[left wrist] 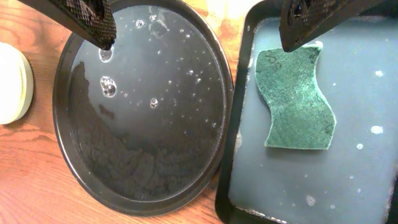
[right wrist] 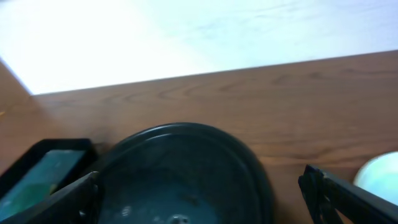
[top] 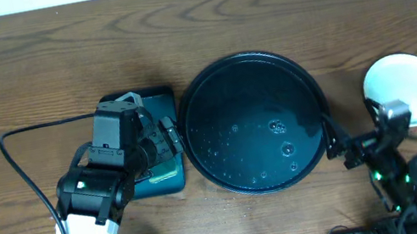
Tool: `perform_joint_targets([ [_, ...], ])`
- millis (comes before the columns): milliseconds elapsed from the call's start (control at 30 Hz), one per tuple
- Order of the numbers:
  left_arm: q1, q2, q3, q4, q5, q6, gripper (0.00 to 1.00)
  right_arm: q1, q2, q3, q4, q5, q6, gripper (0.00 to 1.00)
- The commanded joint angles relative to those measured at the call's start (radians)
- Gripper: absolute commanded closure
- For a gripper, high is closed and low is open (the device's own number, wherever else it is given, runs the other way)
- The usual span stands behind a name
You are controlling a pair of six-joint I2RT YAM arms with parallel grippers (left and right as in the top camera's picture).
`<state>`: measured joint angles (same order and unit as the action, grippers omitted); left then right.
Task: Clean dirty plates on tray and stack at the side
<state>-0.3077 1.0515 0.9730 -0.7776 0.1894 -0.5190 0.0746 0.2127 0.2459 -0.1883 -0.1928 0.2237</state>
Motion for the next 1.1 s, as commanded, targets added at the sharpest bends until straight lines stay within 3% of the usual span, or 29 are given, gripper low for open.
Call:
perform_joint_targets([
  [0, 0.003, 0.0, 0.024, 0.001, 0.009, 0.014, 0.15, -0.025, -0.122, -0.061, 0.021, 0.093, -0.016, 0.01],
  [133, 0.003, 0.0, 0.024, 0.001, 0.009, 0.014, 0.15, -0.055, -0.211, -0.13, 0.044, 0.114, -0.016, 0.01],
  [300, 0.003, 0.0, 0.024, 0.001, 0.009, 0.014, 0.15, -0.056, -0.208, -0.238, 0.219, 0.114, -0.016, 0.01],
  [667, 0.003, 0.0, 0.024, 0.001, 0.009, 0.014, 0.15, -0.054, -0.208, -0.24, 0.116, 0.118, -0.019, 0.01],
  [1067, 0.003, 0.0, 0.024, 0.001, 0.009, 0.014, 0.15, -0.054, -0.202, -0.24, 0.12, 0.117, -0.019, 0.01],
])
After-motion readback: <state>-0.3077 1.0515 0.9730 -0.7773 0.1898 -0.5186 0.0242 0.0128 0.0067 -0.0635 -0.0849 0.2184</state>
